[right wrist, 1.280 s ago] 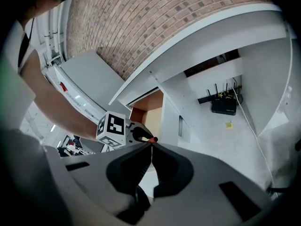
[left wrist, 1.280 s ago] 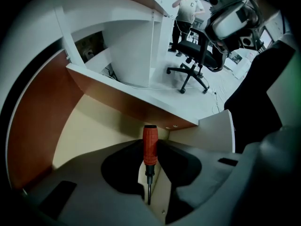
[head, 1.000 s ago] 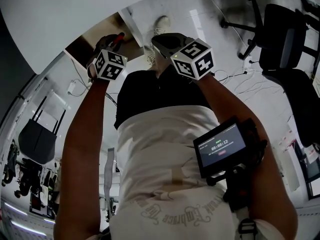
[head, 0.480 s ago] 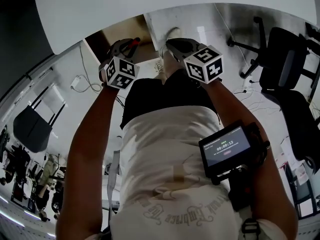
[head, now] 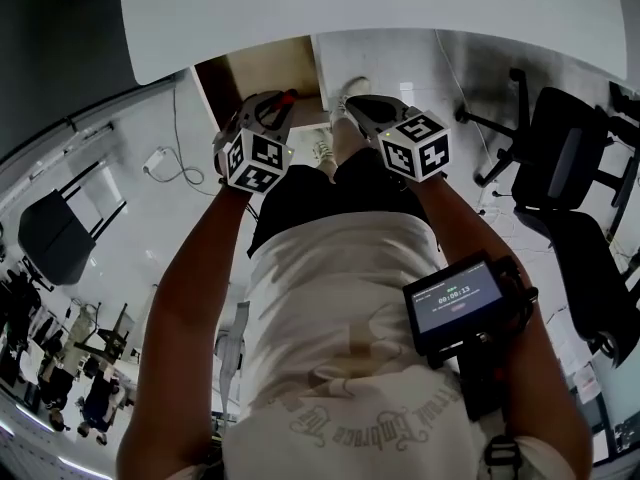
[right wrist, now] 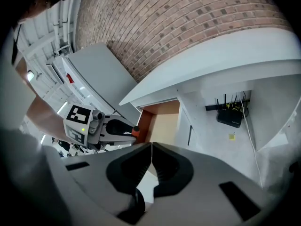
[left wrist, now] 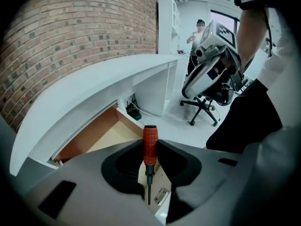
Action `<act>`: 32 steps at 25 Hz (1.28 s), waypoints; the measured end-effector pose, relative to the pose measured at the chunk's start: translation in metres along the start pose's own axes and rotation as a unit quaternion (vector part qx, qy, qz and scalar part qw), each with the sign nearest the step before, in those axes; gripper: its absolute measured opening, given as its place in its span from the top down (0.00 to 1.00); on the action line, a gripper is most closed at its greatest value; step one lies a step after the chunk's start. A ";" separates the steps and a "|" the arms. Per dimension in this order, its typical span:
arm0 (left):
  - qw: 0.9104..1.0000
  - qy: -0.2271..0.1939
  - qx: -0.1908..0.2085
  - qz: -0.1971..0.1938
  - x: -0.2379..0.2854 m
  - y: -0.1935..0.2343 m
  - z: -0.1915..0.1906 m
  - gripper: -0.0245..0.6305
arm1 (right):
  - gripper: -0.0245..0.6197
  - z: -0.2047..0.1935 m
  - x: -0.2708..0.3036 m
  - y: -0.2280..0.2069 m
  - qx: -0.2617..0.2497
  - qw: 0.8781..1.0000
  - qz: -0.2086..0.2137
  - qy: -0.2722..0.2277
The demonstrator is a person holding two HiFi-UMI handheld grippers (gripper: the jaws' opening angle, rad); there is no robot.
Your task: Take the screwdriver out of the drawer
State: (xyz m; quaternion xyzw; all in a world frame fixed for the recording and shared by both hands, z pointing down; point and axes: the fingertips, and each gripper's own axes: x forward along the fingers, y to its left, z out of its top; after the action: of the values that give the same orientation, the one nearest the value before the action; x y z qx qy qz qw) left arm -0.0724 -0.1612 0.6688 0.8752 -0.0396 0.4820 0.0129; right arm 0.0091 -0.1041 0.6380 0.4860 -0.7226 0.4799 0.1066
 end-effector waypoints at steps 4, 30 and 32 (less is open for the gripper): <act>0.999 -0.026 -0.019 0.015 -0.012 0.000 0.015 0.80 | 0.93 -0.002 -0.004 0.002 -0.009 1.000 0.001 0.004; 0.980 -0.149 -0.113 0.066 -0.115 0.000 0.052 0.80 | 0.93 0.044 -0.027 0.055 -0.084 0.995 0.019 -0.046; 0.977 -0.163 -0.121 0.072 -0.126 0.005 0.057 0.80 | 0.93 0.055 -0.030 0.064 -0.099 0.993 0.019 -0.057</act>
State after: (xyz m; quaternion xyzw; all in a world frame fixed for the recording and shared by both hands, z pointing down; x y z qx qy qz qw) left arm -0.0915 -0.1621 0.5318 0.9288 -0.1617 0.3245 0.0771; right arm -0.0102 -0.1256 0.5533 0.4860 -0.7802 0.3798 0.1041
